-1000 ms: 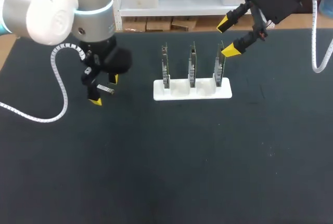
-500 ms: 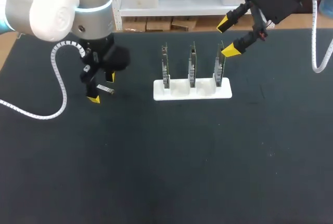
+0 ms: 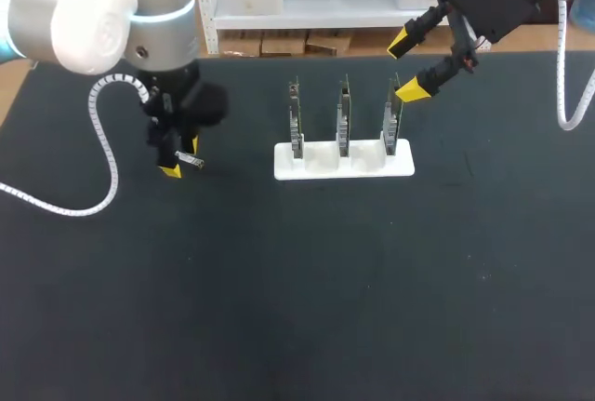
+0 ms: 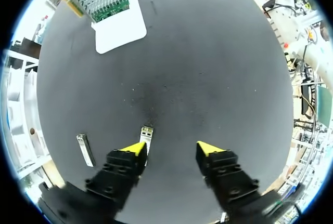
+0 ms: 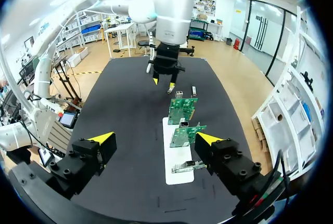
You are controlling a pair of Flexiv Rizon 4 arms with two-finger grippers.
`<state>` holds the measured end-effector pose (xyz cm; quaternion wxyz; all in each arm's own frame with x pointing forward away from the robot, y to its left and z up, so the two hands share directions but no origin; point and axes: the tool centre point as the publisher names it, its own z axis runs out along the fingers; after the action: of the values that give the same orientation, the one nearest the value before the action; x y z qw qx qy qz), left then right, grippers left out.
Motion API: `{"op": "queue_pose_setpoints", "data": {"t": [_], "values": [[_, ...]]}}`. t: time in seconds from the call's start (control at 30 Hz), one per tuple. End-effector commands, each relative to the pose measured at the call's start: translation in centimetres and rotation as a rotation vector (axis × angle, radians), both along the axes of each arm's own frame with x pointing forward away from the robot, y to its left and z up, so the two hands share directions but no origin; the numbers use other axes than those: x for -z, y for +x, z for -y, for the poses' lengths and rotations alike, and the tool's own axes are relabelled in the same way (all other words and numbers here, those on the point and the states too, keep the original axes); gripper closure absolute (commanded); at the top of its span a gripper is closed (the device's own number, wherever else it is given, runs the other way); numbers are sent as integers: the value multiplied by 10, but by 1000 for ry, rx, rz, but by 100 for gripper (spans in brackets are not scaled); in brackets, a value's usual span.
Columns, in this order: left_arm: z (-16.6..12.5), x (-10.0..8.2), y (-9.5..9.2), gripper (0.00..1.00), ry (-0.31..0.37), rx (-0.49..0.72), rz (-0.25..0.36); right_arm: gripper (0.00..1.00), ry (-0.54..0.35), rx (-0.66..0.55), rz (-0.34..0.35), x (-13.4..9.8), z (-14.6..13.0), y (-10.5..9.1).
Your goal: Pick up the optical module with the left hand, and insert it into the network port with the right hand.
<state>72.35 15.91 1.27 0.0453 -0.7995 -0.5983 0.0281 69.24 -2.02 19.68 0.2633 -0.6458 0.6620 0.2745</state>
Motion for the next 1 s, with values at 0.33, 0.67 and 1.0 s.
{"op": "queue_pose_setpoints", "data": {"t": [0.33,0.67,1.0], "values": [[-3,4,7,49,-5,-1,-23,0,2,-2,0,1,0,1],[-1,6,8,100,0,-3,-24,0,2,-2,0,1,0,1],[2,-4,6,58,26,7,10,0,2,-2,0,1,0,1]]}}
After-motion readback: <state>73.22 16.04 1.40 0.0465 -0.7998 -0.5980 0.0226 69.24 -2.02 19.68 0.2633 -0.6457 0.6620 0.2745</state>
